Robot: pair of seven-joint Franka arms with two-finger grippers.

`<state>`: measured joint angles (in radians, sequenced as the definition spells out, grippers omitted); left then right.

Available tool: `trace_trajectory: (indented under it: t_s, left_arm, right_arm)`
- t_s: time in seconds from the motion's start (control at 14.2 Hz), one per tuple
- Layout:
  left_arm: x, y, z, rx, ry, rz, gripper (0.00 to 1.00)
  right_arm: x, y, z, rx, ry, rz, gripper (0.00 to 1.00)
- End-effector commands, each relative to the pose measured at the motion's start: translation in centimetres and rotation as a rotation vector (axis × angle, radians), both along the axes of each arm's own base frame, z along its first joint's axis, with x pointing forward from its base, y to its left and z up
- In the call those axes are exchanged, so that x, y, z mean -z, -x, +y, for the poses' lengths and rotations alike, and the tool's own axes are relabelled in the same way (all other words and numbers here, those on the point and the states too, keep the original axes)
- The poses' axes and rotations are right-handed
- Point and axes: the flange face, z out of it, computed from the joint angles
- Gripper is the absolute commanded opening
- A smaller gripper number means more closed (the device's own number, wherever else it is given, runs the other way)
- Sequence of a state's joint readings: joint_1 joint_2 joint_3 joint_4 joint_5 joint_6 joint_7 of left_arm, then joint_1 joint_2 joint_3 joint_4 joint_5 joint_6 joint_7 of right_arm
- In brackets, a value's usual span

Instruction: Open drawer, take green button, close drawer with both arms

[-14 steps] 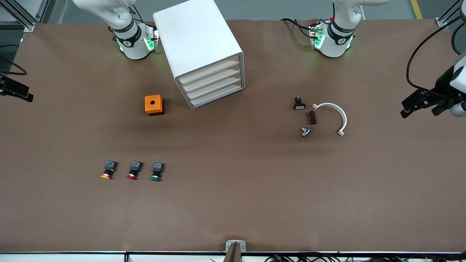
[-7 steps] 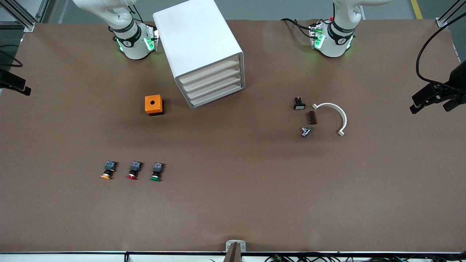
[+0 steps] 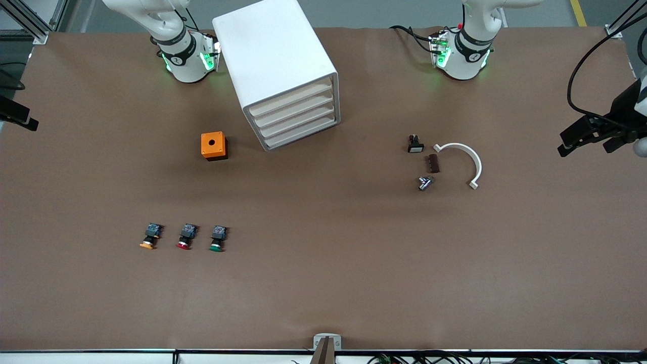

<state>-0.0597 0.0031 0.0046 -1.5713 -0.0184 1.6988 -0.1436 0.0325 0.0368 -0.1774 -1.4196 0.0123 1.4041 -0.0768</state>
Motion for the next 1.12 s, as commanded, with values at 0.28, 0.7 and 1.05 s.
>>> trace_trajectory:
  t_s: [0.28, 0.7, 1.05]
  left_arm:
    - [-1.3, 0.4, -0.4, -0.007, 0.010, 0.016, 1.00]
    - [-1.4, 0.4, -0.5, -0.005, 0.010, 0.015, 1.00]
    - [-1.4, 0.4, -0.6, -0.004, 0.012, 0.015, 1.00]
  right_arm:
    - [0.1, 2.8, 0.2, 0.010, -0.020, -0.035, 1.00]
    - [0.0, 2.6, 0.4, 0.004, -0.018, -0.040, 1.00]
    - [0.2, 2.7, -1.3, 0.023, -0.019, -0.029, 1.00]
